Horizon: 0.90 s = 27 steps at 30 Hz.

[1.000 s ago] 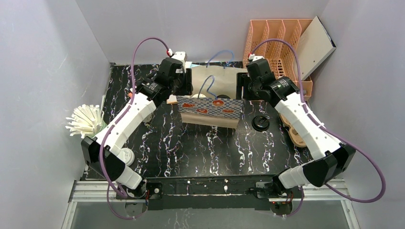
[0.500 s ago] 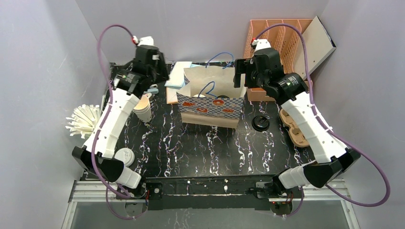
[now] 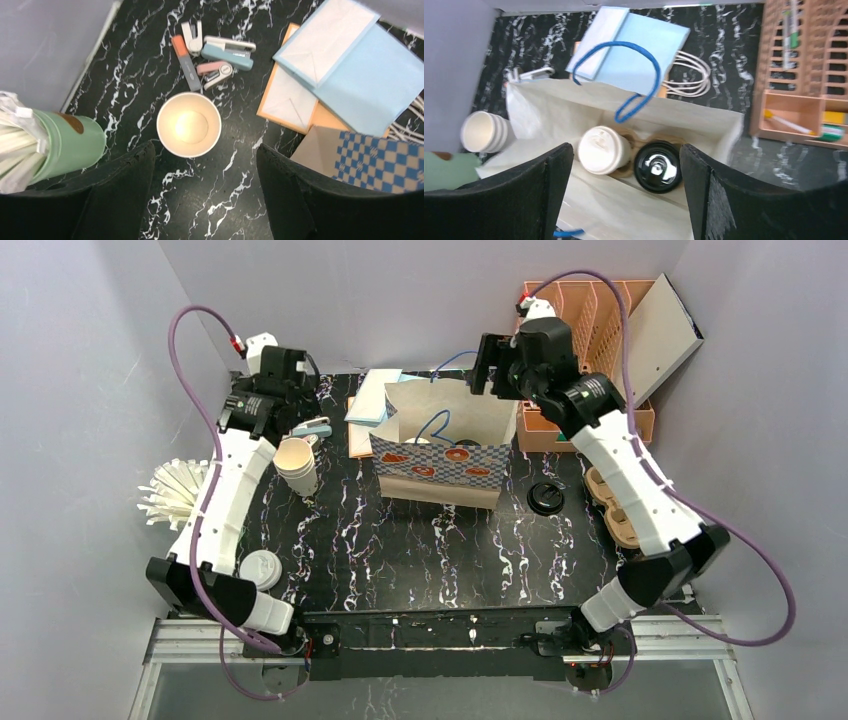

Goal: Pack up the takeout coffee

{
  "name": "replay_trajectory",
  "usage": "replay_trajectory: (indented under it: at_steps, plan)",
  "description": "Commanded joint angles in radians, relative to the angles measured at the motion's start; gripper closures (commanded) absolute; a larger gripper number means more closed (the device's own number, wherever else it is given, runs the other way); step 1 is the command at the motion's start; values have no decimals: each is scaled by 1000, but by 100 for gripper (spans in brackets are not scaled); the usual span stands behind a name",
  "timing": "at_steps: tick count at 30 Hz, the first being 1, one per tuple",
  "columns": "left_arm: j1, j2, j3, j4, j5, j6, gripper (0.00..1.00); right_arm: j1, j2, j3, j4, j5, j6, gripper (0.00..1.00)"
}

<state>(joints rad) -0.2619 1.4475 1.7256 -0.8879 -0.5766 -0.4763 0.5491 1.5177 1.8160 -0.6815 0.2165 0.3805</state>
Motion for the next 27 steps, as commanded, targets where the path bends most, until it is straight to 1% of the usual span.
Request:
replay_trajectory:
  at_steps: [1, 3, 4, 6, 8, 9, 10, 12, 14, 16, 17, 20, 23, 27]
  plan:
    - [3, -125, -163, 69, 19, -73, 27, -2, 39, 82, -6, -99, 179, 14]
    - [3, -162, -226, 123, -13, -74, 24, -3, 7, 36, 13, -115, 185, 13]
    - [3, -171, -243, 142, -43, -67, 19, -2, -12, 10, 24, -119, 184, 13]
    - [4, -184, -267, 197, -95, 0, 19, -2, -45, -25, 26, -110, 180, 13]
    - [10, -185, -269, 241, -161, 90, 23, -3, -93, -82, 51, -93, 168, 13]
    - [18, -182, -267, 262, -187, 125, 27, -3, -120, -117, 67, -78, 166, 14]
    - [29, -165, -252, 253, -206, 146, 30, -2, -144, -146, 82, -66, 162, 14]
    - [59, -140, -204, 205, -231, 161, 33, -2, -176, -185, 92, -53, 154, 15]
    - [105, -128, -193, 176, -240, 166, 35, -2, -181, -162, 63, -46, 132, 15]
    - [172, -128, -214, 201, -223, 177, 38, -2, -184, -147, 45, -60, 120, 16]
    - [225, -122, -221, 214, -206, 177, 40, -2, -190, -150, 50, -67, 115, 16]
    - [335, -80, -223, 231, -172, 161, 44, -2, -203, -159, 72, -77, 101, 19]
    - [389, -41, -235, 248, -164, 153, 45, -3, -193, -154, 69, -99, 91, 21]
    - [435, -33, -266, 269, -149, 144, 48, -2, -183, -161, 68, -117, 89, 24]
